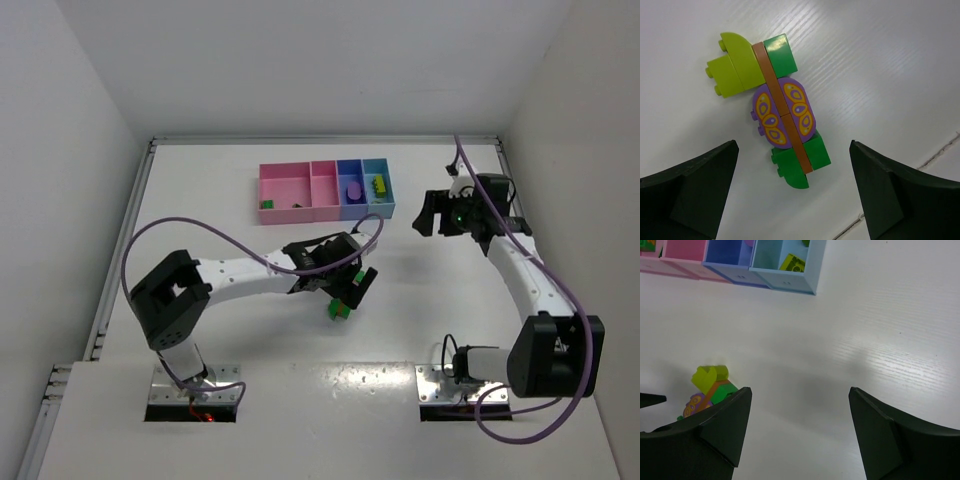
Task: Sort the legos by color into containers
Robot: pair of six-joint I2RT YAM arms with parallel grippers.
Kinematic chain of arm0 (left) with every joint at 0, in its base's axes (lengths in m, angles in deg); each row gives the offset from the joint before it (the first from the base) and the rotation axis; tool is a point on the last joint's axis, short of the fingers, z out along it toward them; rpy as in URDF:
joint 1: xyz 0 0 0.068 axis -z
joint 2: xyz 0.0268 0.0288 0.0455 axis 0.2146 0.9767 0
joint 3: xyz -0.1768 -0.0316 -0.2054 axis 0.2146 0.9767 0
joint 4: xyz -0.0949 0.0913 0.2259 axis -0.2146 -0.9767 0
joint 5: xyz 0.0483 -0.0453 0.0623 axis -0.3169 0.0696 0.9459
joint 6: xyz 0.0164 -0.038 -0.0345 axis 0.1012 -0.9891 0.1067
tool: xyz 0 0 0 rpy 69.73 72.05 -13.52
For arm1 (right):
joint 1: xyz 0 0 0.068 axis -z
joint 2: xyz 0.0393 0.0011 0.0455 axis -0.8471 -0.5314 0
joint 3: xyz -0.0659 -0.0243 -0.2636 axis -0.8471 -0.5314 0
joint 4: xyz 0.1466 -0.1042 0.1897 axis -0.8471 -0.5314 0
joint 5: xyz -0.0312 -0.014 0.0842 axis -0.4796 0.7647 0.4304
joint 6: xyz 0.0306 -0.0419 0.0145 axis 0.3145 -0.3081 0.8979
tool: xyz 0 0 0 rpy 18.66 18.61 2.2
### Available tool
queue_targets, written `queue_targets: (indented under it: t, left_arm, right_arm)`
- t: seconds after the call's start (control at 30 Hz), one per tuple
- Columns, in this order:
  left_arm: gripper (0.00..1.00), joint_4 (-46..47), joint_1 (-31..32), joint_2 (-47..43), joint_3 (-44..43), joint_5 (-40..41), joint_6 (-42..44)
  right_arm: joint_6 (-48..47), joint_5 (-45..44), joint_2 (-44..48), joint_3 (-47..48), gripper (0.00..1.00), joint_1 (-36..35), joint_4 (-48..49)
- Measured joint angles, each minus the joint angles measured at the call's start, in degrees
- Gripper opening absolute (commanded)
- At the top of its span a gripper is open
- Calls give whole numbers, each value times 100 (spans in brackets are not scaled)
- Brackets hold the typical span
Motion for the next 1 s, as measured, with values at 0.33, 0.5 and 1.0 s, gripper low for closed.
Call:
queue_targets:
  t: [0.33, 0.5, 1.0]
  left_arm:
    - [100, -120, 0, 793, -229, 138, -337]
    - [95, -129, 0, 1021, -470, 173, -341]
    - [0, -87, 4, 1416, -754, 358, 284]
  right_arm:
    - [2, 103, 308, -4, 79, 127, -247]
    - [2, 118, 306, -4, 79, 144, -269]
    - [7, 466, -389, 4, 77, 197, -273]
